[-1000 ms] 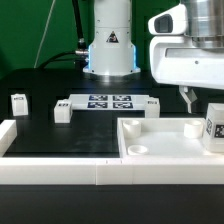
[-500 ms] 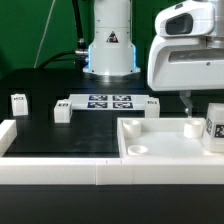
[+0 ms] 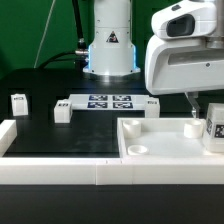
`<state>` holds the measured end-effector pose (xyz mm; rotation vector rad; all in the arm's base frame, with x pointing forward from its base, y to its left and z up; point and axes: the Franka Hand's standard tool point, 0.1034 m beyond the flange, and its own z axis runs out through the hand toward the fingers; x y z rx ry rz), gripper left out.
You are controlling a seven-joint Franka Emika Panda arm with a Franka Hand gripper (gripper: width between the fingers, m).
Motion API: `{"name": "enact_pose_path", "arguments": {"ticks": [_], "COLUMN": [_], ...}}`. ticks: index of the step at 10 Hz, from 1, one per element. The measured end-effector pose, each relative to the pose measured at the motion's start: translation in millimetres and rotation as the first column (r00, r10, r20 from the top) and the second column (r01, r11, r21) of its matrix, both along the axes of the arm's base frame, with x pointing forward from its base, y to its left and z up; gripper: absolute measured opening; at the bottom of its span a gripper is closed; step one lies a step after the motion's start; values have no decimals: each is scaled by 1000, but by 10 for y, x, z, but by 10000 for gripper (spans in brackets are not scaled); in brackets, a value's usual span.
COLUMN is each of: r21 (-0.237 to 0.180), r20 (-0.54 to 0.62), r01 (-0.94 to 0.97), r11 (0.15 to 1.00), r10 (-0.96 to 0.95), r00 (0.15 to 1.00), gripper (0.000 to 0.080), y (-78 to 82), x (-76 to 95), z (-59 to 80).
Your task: Assemble one leg
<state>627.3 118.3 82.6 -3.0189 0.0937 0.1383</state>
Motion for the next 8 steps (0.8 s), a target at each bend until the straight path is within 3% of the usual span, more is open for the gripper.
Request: {"name": "enact_pose_path", "arguments": {"ticks": [1, 4, 5, 8], "r21": [-1, -5, -14, -38], "r20": [0, -4, -8, -10], "r01": [1, 51, 152, 592], "r11": [1000, 999, 988, 805], "r10": [-1, -51, -152, -593], "r00": [1000, 999, 988, 805], "gripper": [291, 291, 291, 291], "y": [-7, -7, -3, 3], "x": [2, 4, 4, 0], "z": [0, 3, 3, -9]}}
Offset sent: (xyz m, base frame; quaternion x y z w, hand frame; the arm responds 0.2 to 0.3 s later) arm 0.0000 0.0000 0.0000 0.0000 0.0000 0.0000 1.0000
